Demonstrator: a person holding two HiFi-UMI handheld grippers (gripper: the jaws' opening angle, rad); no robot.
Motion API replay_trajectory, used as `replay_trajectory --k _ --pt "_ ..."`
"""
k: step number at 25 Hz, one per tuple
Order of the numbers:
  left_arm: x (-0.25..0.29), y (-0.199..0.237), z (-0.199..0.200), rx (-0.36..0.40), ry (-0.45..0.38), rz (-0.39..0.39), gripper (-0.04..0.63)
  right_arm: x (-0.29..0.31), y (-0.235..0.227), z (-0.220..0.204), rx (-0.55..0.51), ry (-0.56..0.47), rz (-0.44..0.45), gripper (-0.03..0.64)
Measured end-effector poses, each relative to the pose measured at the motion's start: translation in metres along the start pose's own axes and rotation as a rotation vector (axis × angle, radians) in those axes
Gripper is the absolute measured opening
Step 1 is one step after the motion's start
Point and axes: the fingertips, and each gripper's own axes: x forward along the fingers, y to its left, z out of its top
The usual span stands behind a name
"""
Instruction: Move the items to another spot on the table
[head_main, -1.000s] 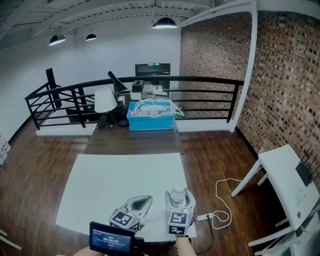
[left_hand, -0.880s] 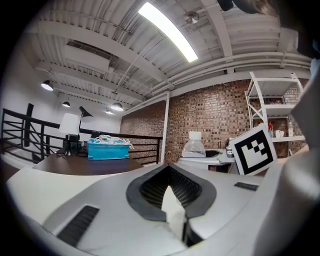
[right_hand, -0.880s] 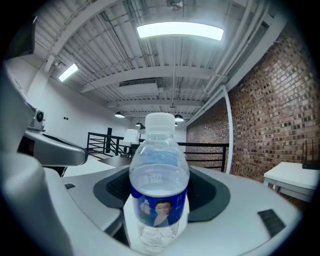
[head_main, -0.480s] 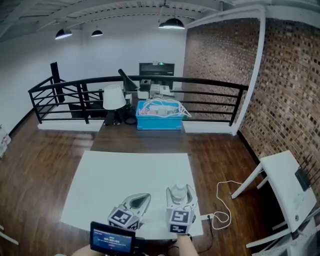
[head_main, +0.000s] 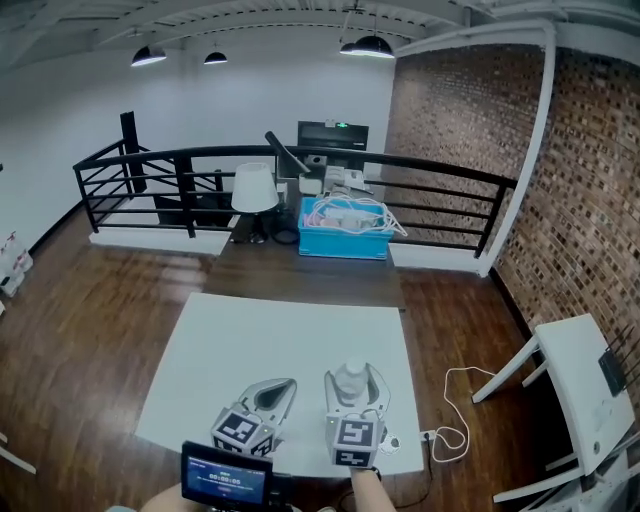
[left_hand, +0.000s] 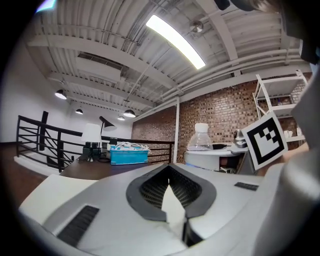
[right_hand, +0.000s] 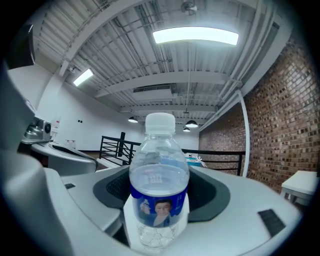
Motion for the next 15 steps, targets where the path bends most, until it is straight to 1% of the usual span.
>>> replay_trajectory --k 4,9,13,15 --pt "-0.02 0.025 -0.001 -0.004 -0.004 0.049 0.011 0.011 0.035 0.008 0.0 -0.016 0.055 0.296" --pt "-0.048 0.057 -0.003 -0.019 -0.008 0.116 0.011 0.024 0.089 0.016 0.018 -0.045 0.163 0.296" --pt "-0.075 0.083 -0.004 -0.023 -0.013 0.184 0.011 0.038 0.129 0.016 -0.019 -0.062 0.233 0.295" --pt "-0.089 0.096 -0.007 -0.024 -0.014 0.219 0.011 0.044 0.15 0.013 -0.017 -0.053 0.268 0.296"
